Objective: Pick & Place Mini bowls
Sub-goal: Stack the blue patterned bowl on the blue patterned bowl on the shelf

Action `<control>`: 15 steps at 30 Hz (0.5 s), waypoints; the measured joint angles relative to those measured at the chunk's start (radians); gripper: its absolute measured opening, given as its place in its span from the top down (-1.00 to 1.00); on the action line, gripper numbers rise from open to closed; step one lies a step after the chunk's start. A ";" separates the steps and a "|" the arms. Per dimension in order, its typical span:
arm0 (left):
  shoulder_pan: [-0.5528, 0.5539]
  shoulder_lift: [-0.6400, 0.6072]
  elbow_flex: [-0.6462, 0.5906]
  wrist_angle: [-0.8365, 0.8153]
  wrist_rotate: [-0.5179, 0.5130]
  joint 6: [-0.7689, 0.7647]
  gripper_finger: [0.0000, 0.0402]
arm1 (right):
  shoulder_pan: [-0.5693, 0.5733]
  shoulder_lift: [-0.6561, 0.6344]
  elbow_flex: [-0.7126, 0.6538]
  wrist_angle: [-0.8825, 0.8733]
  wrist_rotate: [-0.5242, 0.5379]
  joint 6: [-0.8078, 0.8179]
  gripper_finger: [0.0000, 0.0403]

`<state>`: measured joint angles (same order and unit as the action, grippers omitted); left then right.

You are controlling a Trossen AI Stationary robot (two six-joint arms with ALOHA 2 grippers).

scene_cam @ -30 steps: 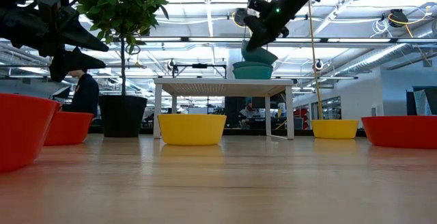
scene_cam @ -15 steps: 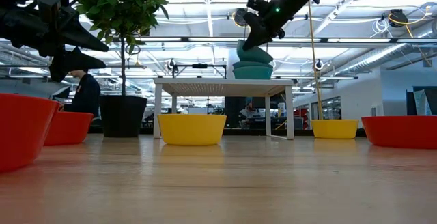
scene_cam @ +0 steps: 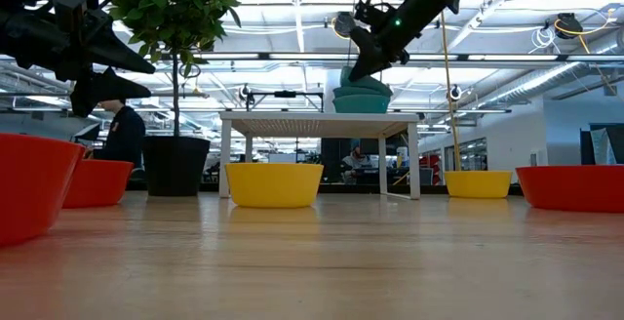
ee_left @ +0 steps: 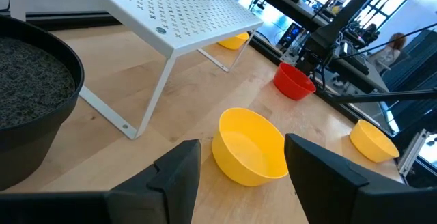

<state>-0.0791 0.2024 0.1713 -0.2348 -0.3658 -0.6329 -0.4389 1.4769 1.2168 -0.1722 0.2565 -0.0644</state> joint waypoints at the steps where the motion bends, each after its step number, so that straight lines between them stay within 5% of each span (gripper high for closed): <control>1: 0.000 0.000 0.000 0.000 0.000 0.000 -0.08 | 0.000 0.000 -0.006 0.012 0.000 0.000 0.98; 9: 0.000 0.000 0.000 0.000 0.000 0.000 -0.08 | 0.000 -0.001 -0.039 0.060 0.000 -0.001 0.95; 15: 0.000 0.000 0.000 0.000 0.000 0.000 -0.08 | 0.000 0.000 -0.040 0.100 0.001 -0.007 0.74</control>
<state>-0.0788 0.2025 0.1712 -0.2347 -0.3658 -0.6327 -0.4389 1.4765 1.1770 -0.0719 0.2579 -0.0715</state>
